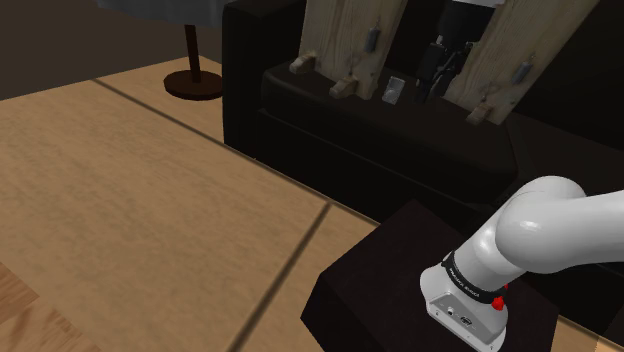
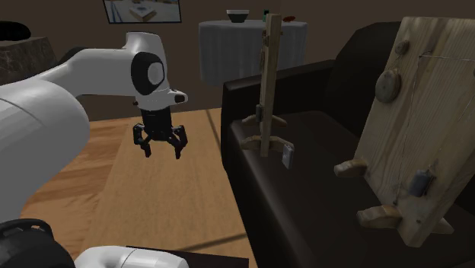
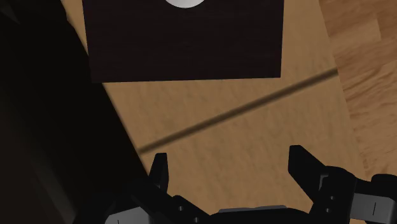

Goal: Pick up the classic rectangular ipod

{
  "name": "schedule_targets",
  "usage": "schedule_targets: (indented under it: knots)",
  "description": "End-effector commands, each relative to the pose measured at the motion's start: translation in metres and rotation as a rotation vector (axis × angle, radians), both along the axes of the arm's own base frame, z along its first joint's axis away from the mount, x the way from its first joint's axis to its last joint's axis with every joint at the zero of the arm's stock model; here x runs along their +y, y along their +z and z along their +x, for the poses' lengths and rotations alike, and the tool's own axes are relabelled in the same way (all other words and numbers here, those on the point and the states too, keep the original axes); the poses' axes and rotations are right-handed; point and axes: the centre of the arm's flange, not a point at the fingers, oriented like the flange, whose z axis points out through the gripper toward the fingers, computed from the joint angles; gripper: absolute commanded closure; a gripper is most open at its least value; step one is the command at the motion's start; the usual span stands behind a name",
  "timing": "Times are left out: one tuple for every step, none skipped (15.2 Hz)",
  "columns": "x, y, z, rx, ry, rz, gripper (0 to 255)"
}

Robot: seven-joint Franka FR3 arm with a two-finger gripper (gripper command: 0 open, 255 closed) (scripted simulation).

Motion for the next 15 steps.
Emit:
schedule_targets:
  knots:
    - [0.0, 0.0, 0.0, 0.0, 0.0, 0.0, 0]
    - [-0.012, -0.003, 0.005, -0.002, 0.004, 0.0, 0]
    - [-0.023, -0.006, 0.01, -0.004, 0.009, 0.0, 0]
    - [-0.035, -0.01, 0.016, -0.006, 0.013, 0.0, 0]
    - [-0.046, -0.013, 0.021, -0.008, 0.018, 0.001, 0]
    - [-0.057, -0.016, 0.026, -0.01, 0.022, 0.001, 0]
    - [-0.069, -0.019, 0.032, -0.012, 0.026, 0.001, 0]
    - [-0.08, -0.022, 0.037, -0.014, 0.031, 0.001, 0]
    - [-0.092, -0.026, 0.043, -0.016, 0.035, 0.001, 0]
    - [-0.103, -0.029, 0.048, -0.018, 0.04, 0.001, 0]
    - [-0.114, -0.032, 0.054, -0.02, 0.044, 0.001, 0]
    - [-0.126, -0.035, 0.06, -0.022, 0.049, 0.002, 0]
    - [-0.137, -0.038, 0.066, -0.024, 0.053, 0.002, 0]
    - [-0.148, -0.041, 0.071, -0.026, 0.057, 0.002, 0]
    - [-0.159, -0.044, 0.077, -0.028, 0.062, 0.002, 0]
